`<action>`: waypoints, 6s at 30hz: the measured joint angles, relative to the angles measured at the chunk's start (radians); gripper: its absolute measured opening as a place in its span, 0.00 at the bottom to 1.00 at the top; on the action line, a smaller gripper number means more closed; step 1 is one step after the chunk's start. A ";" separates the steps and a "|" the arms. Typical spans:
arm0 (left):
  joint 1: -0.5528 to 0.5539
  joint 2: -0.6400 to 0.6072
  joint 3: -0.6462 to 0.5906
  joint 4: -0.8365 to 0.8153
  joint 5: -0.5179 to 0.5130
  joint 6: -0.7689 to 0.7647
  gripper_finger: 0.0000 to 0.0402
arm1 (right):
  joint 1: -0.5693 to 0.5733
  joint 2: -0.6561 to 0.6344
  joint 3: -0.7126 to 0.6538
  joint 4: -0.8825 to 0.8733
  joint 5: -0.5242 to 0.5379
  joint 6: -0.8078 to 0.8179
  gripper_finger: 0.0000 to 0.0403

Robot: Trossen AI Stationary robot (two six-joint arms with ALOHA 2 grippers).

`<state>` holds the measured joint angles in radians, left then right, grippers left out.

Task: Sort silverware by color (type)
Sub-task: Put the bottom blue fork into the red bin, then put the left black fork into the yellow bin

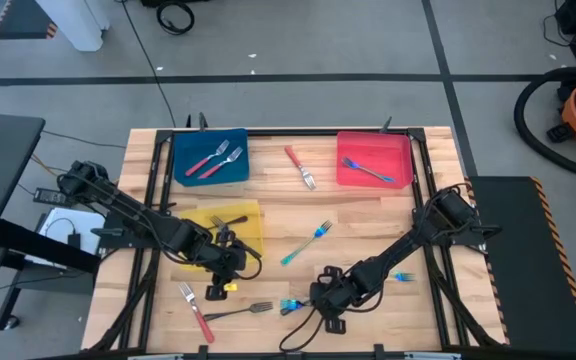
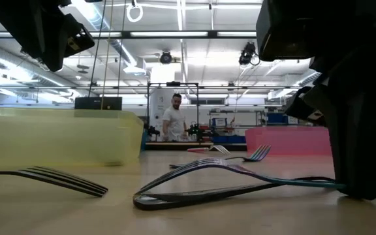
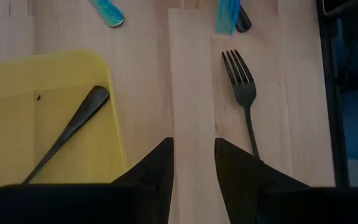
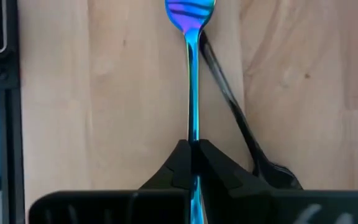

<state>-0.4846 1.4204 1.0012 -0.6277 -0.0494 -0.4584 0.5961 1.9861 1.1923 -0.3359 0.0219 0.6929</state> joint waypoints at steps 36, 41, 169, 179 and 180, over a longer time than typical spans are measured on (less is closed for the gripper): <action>0.385 -0.122 0.000 -0.067 -0.014 0.304 0.29 | -0.584 -0.674 0.002 -0.667 0.242 -0.554 0.05; 0.451 -0.156 0.000 -0.072 -0.013 0.346 0.29 | -0.792 -0.732 0.002 -0.709 0.240 -0.657 0.05; -0.194 0.383 0.001 0.286 0.005 -0.473 0.31 | -1.075 -0.763 -0.211 -0.331 -0.129 -0.457 0.31; -0.203 0.340 0.000 0.292 0.028 -0.473 0.31 | -1.075 -0.763 -0.211 -0.332 -0.129 -0.456 0.31; -0.210 0.343 0.000 0.291 0.027 -0.474 0.31 | -1.075 -0.763 -0.211 -0.332 -0.129 -0.453 0.31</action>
<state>-0.6944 1.7639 1.0010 -0.3364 -0.0227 -0.9321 -0.4786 1.2236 0.9810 -0.6678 -0.1074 0.2401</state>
